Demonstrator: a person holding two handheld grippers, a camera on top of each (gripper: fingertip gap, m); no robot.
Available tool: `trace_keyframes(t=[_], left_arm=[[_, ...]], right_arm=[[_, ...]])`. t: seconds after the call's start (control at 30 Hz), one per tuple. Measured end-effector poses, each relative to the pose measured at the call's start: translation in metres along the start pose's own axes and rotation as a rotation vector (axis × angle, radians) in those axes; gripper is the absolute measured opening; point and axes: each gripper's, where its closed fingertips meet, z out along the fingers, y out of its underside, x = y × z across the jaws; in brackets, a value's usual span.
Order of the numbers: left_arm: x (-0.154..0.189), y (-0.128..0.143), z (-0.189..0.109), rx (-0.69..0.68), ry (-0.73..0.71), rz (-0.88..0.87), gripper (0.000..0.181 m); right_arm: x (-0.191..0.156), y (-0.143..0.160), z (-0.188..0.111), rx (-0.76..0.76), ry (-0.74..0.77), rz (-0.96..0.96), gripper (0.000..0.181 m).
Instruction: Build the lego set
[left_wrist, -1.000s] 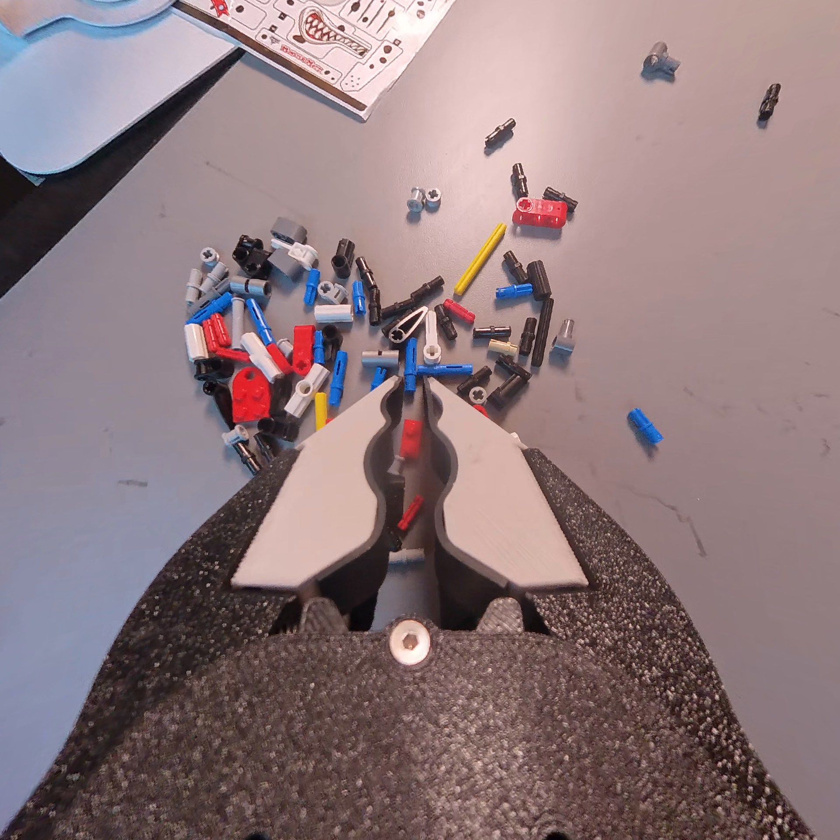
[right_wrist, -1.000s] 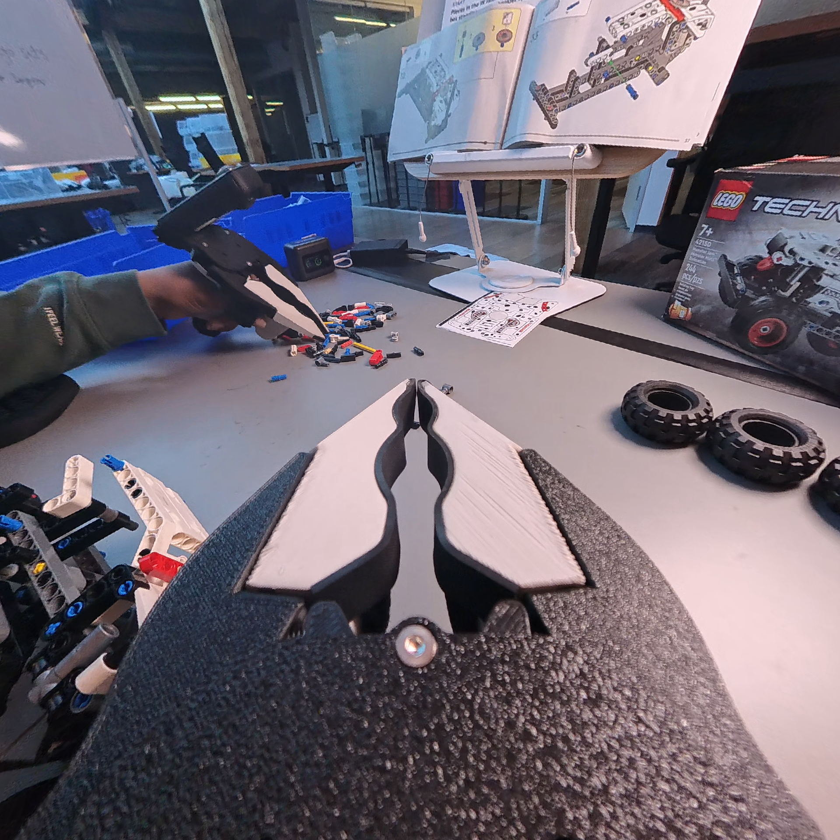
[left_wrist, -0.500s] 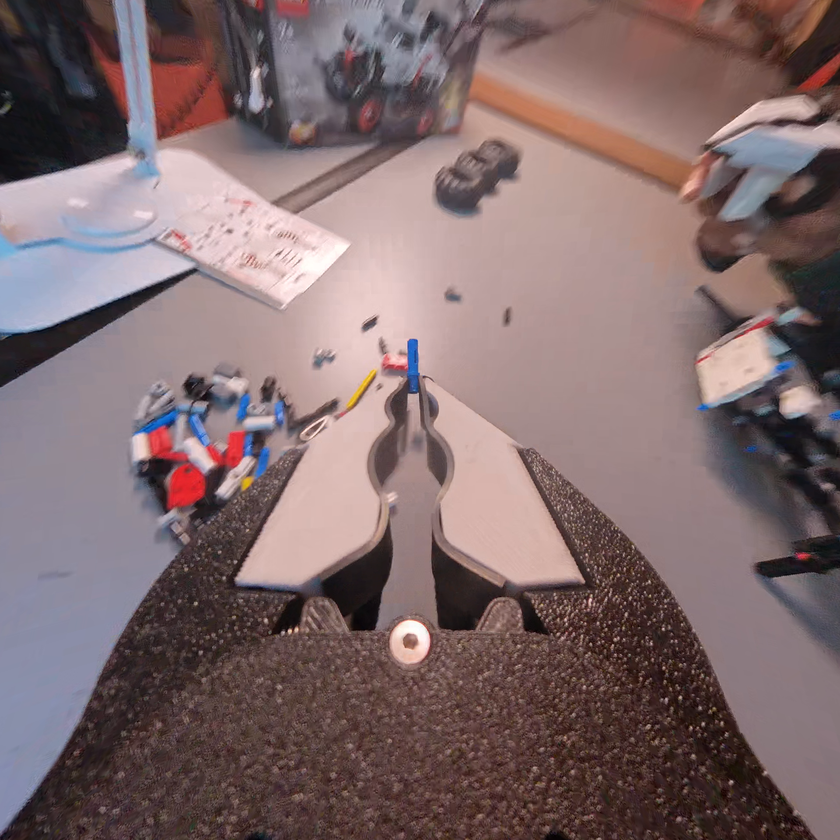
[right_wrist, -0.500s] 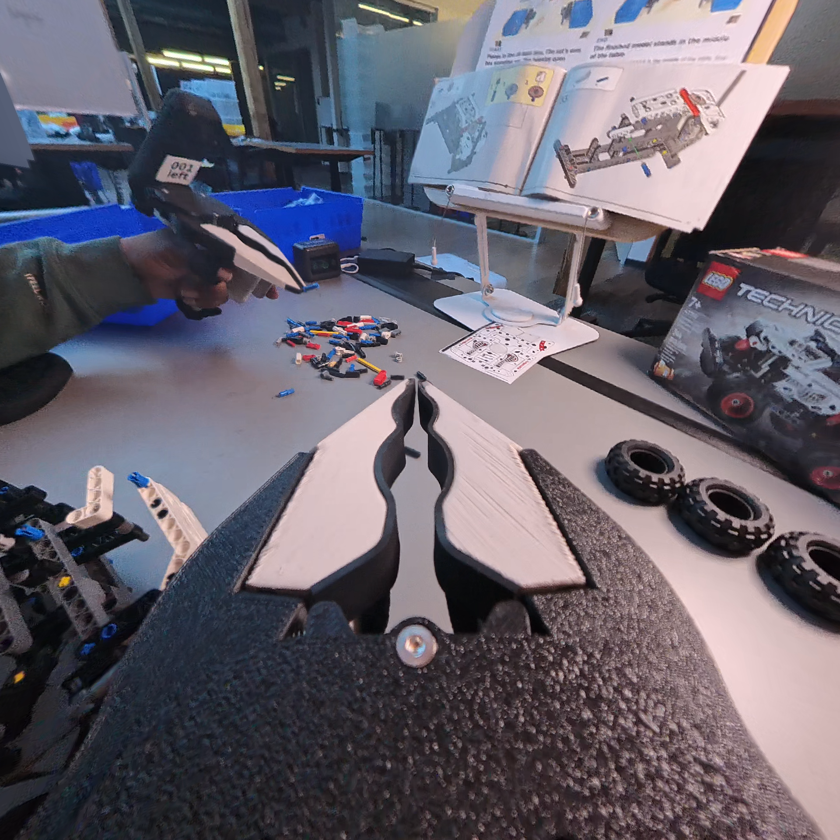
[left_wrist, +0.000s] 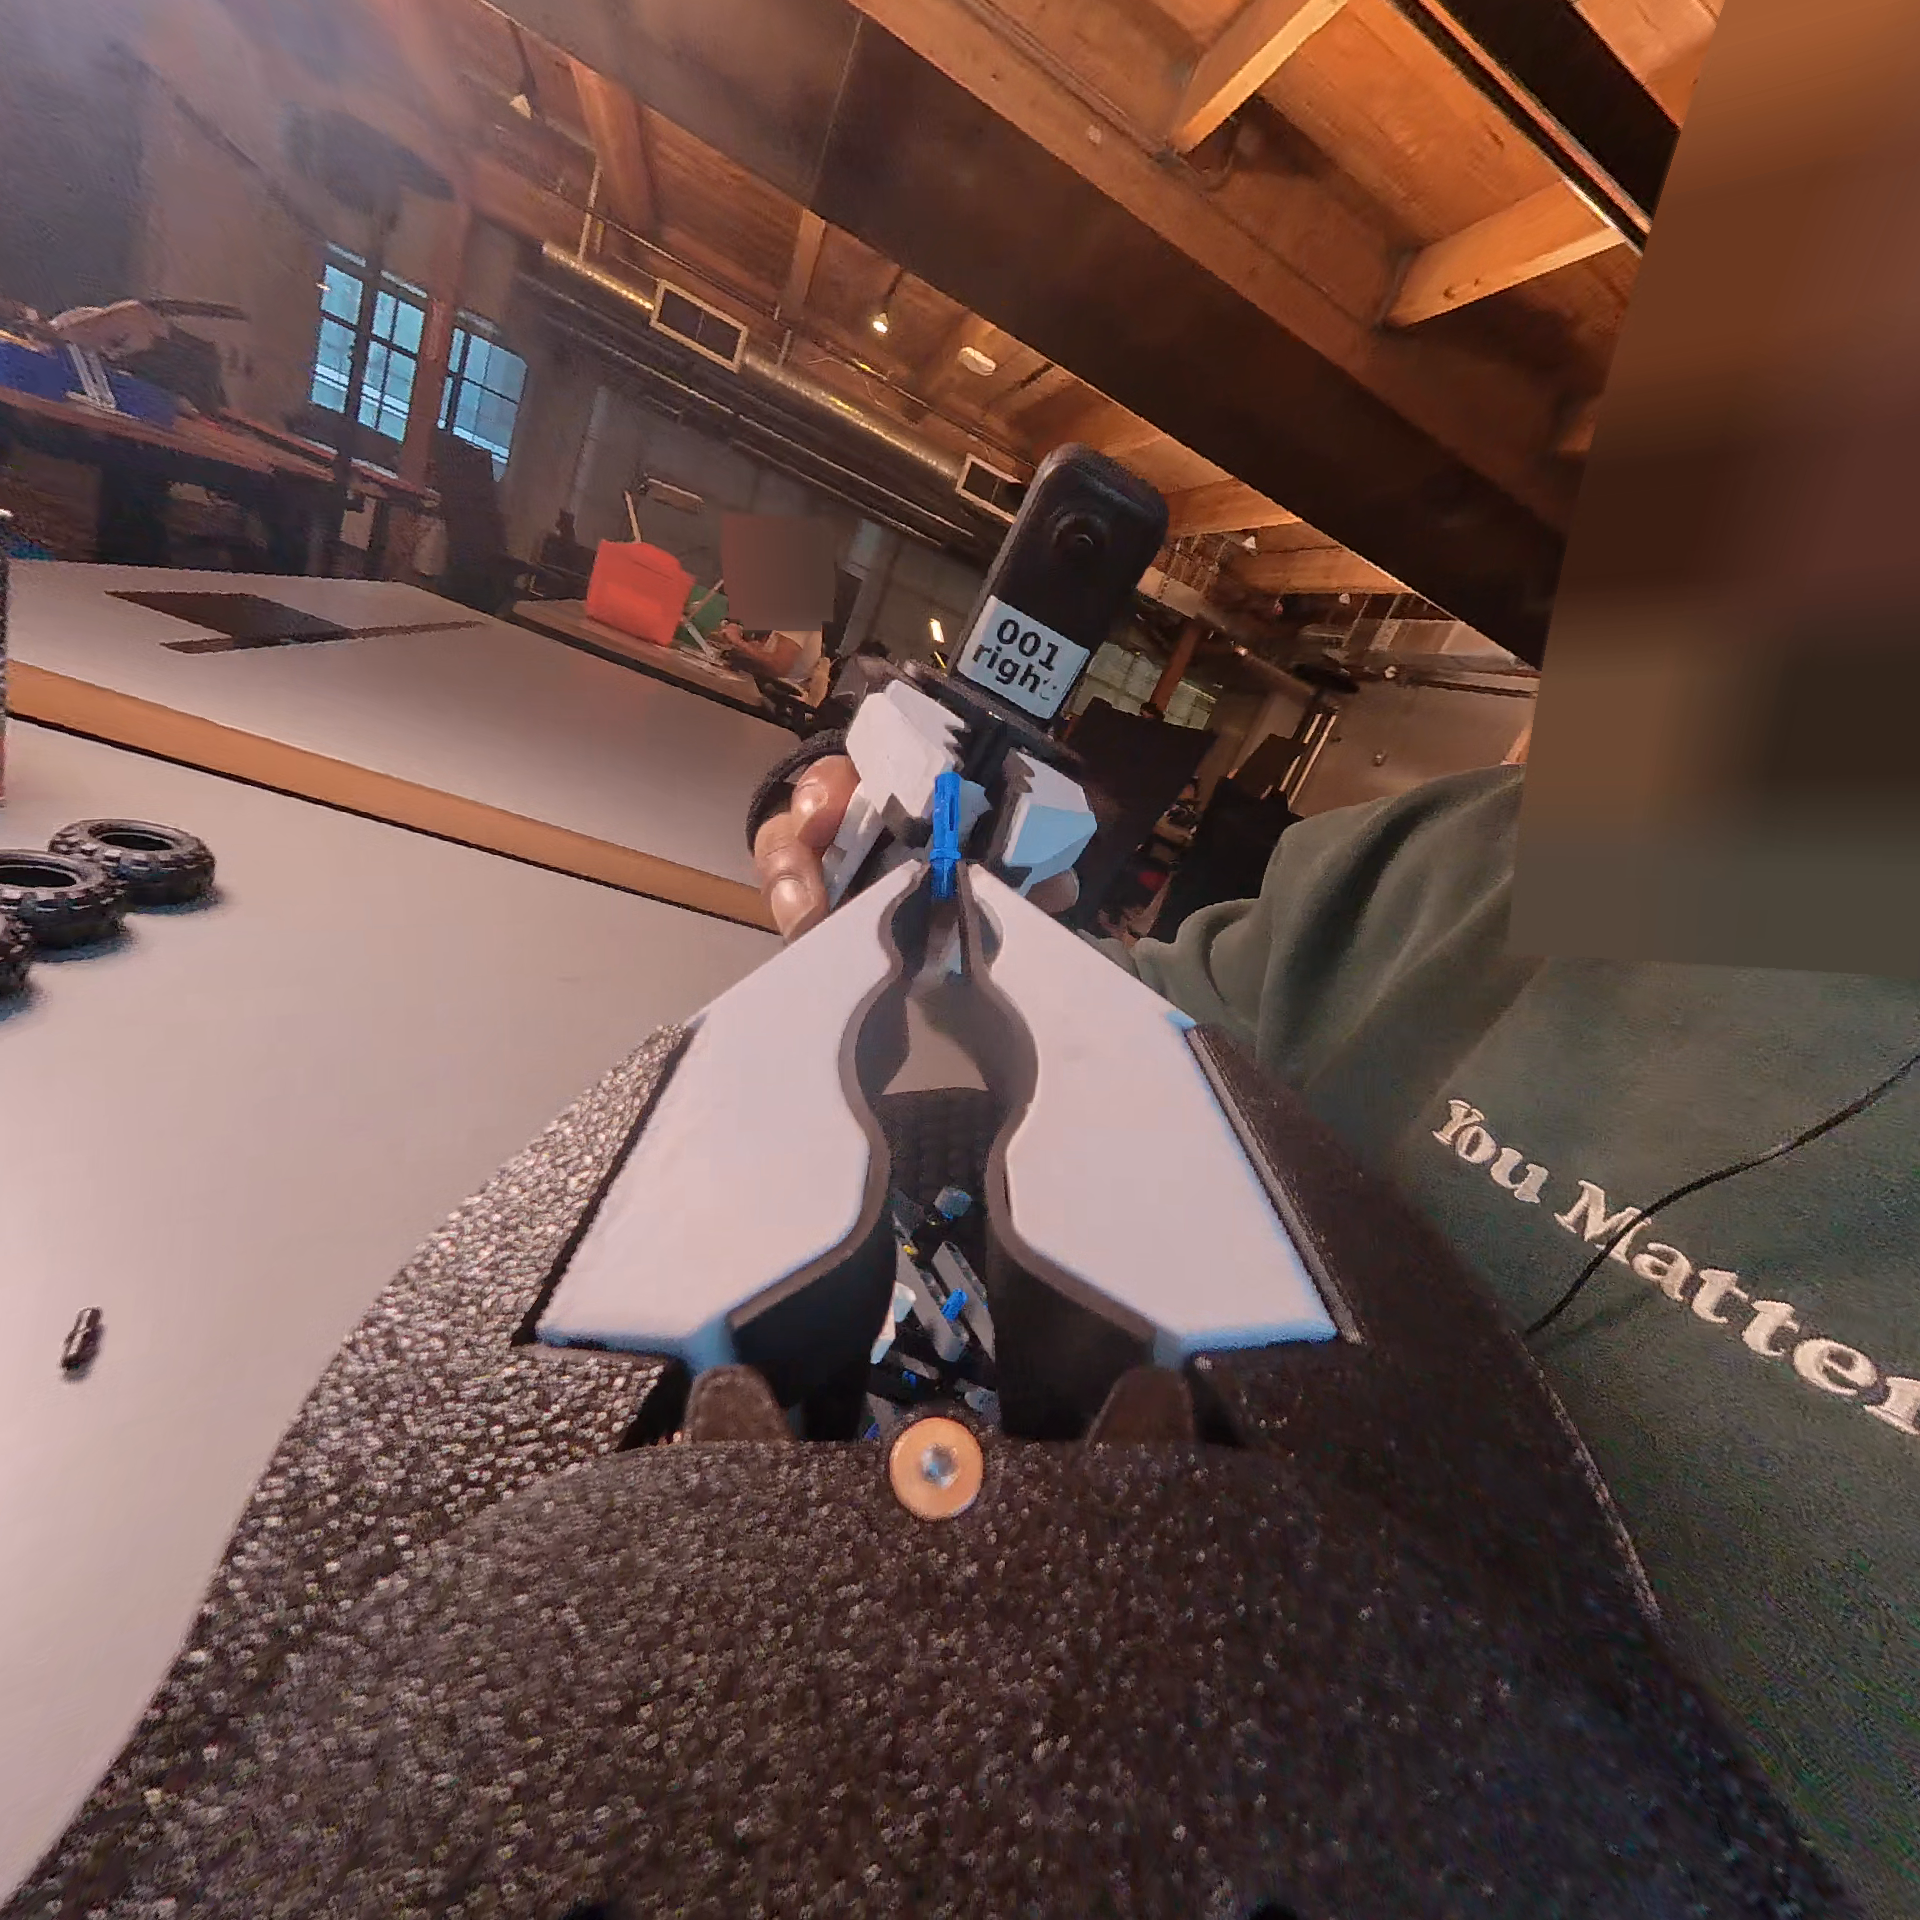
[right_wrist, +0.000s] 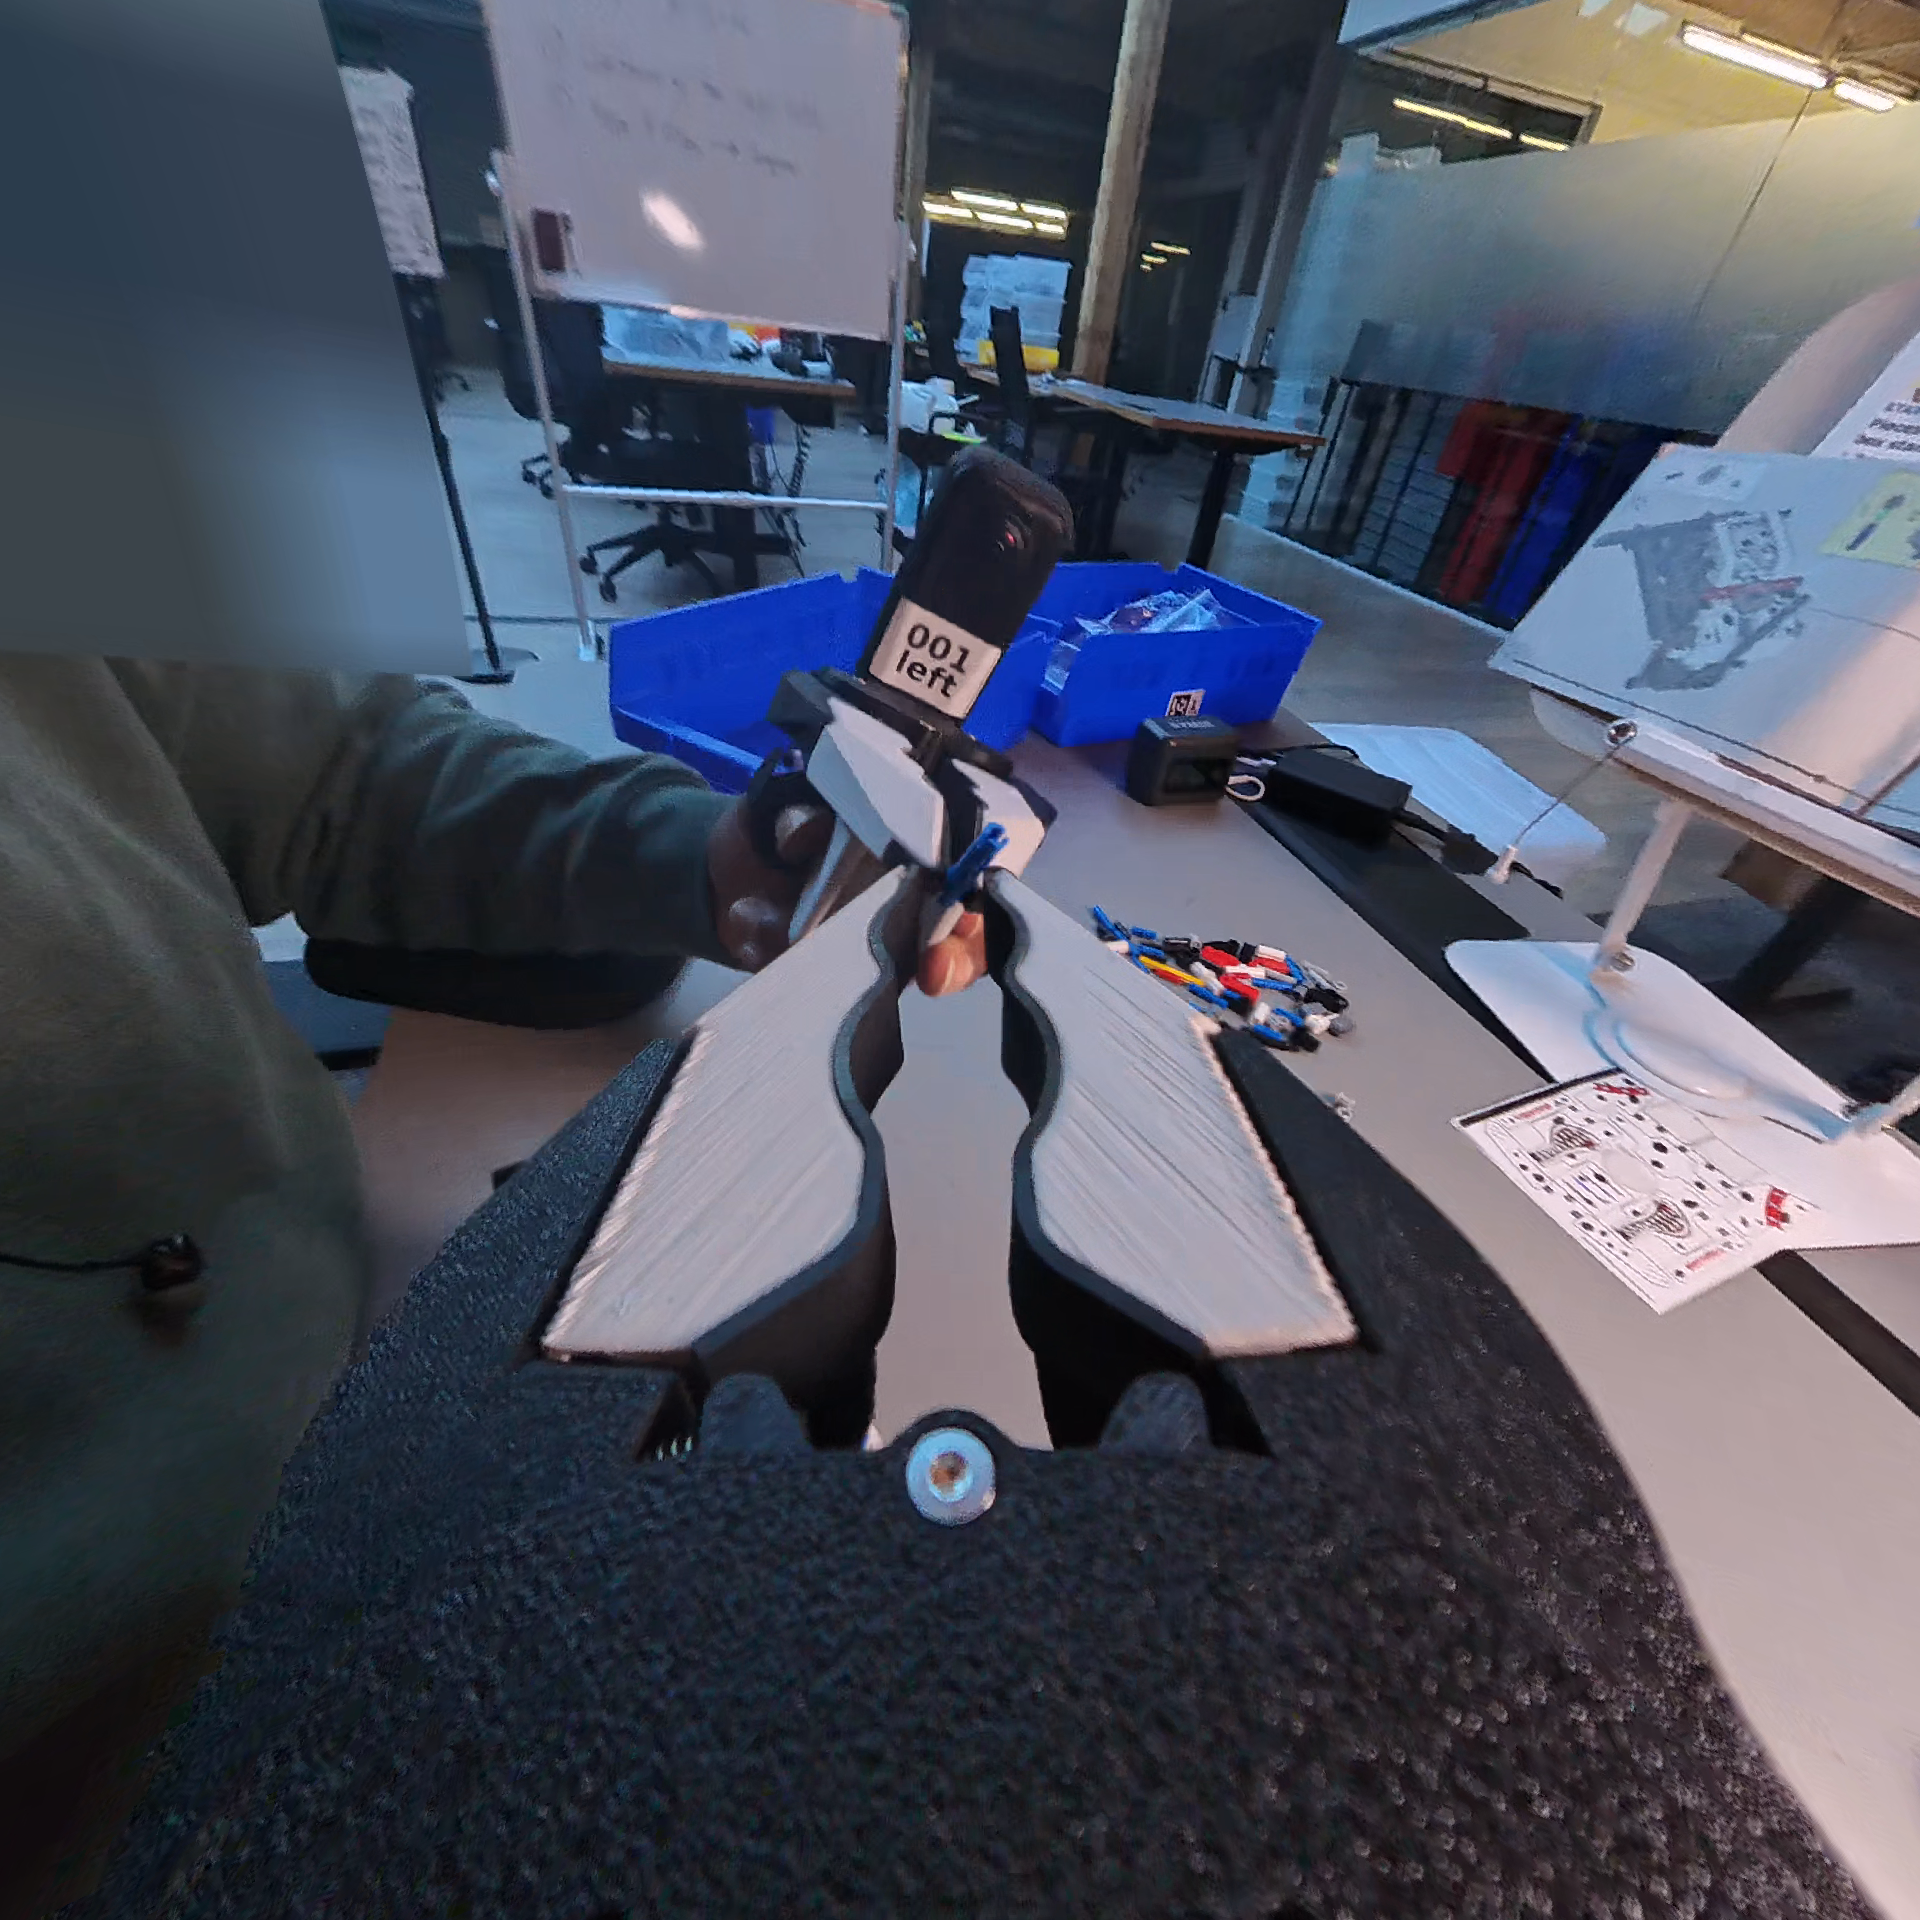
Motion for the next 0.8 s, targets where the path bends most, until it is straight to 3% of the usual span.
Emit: trace_keyframes(t=[0.33,0.6,0.8], left_arm=[[0.023,0.001,0.007,0.021,0.058,0.038,0.004],[0.022,-0.001,0.005,0.047,0.035,0.040,0.005],[0.017,0.005,0.007,0.017,-0.004,0.052,0.004]], right_arm=[[-0.018,-0.014,-0.005,0.065,-0.049,0.113,0.009],[-0.013,-0.023,-0.005,0.160,-0.029,0.199,0.007],[-0.010,-0.013,-0.001,0.058,-0.018,0.158,0.004]])
